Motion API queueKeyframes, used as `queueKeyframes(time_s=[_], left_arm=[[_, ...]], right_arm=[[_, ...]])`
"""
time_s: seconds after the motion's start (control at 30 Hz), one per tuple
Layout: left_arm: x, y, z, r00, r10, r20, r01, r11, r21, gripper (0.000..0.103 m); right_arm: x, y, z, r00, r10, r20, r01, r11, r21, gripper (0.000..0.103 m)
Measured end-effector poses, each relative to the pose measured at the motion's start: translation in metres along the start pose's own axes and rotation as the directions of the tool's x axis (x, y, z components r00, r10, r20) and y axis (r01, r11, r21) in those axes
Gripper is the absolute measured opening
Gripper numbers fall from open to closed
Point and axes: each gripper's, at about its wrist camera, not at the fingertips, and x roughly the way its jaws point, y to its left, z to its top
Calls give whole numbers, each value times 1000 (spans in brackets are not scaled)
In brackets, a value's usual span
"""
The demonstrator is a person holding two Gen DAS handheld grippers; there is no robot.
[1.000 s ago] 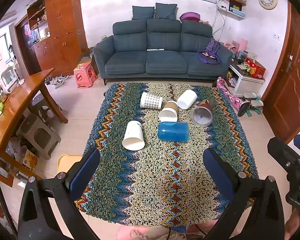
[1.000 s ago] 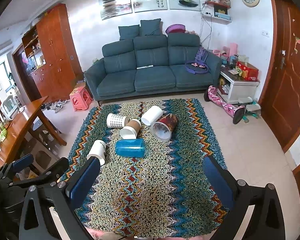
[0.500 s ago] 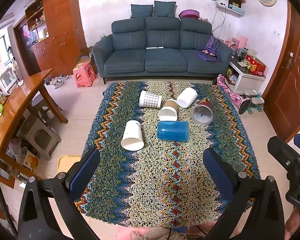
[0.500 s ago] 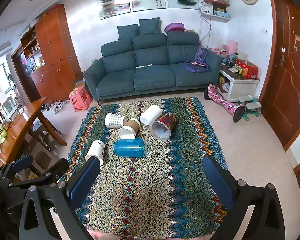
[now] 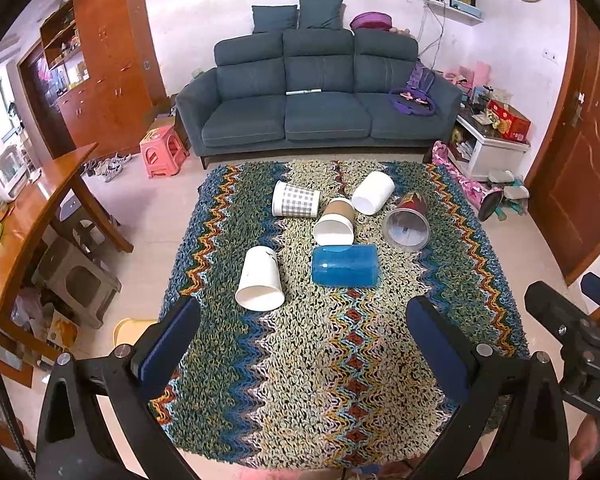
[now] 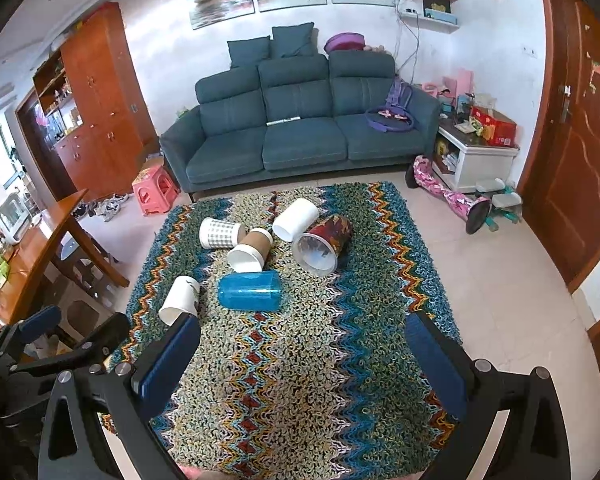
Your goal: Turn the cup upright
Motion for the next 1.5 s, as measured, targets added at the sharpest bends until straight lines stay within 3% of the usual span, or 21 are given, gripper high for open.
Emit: queueKeyframes(time_s=[0.4, 0.57, 0.77, 1.03, 1.17, 1.3, 1.5], left_arm=[[38, -10, 25, 999, -32, -30, 35, 993, 110, 102], [67, -15, 33, 999, -35, -36, 42, 974, 224, 102], [122, -30, 42, 988, -67, -138, 121, 889, 441, 102], [175, -49, 44, 974, -72, -214, 188, 783, 593, 102], [202, -60, 36, 967, -39, -250, 202, 714, 671, 102], [226, -69, 24, 948, -9, -319, 253, 632, 732, 102], [245, -78, 11, 944, 43, -326, 249, 553, 795, 102]], right_arm=[[43, -17, 2, 998, -20, -63, 22, 999, 36, 102], [68, -27, -1, 994, -23, -110, 30, 998, 62, 102], [95, -36, -8, 986, -21, -164, 36, 995, 88, 102], [122, -43, -14, 974, -21, -224, 46, 993, 107, 102], [134, -46, -16, 968, -22, -250, 52, 992, 114, 102], [142, -45, -18, 964, -23, -265, 54, 992, 111, 102], [152, -45, -19, 959, -20, -281, 54, 992, 115, 102]])
